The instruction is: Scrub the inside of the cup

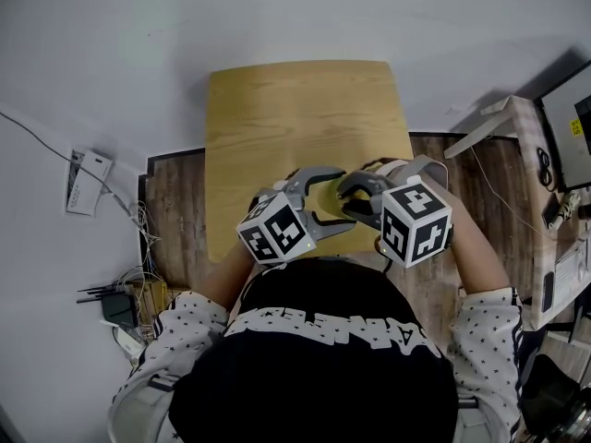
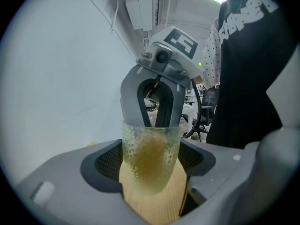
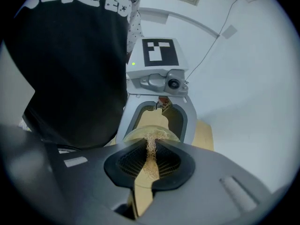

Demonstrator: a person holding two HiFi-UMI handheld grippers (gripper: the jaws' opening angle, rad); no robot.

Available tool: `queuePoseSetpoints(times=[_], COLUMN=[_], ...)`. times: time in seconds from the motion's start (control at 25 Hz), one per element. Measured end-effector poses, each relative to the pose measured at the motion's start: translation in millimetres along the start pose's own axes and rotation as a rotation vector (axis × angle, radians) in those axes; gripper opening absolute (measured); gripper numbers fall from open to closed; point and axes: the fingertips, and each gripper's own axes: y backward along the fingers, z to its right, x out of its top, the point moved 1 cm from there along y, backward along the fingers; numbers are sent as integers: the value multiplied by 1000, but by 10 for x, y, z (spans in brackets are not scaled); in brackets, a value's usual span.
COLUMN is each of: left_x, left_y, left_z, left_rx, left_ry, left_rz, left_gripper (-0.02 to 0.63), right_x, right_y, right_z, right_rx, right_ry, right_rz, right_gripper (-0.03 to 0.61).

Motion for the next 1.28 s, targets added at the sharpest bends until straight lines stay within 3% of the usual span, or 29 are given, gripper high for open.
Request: queuePoseSetpoints(times=[0.2,0.52,1.28], left_x=[-12,-52,-201], left_y=[-23,-1,172], left_z=[1,-94,-274], left_rx=[-2,47,180], left_ry=[-14,-20,32], left_rz=[-15,-22,-19], left_gripper=[365,365,365], right_x=[-25,-40,96], right_y=[-13,-11,303], right_z=[-25,61,204], right_rx=[7,-37,-165], right_ry=[81,74,-60], right_rz=[-22,-29,128], right_gripper=[52,55,55])
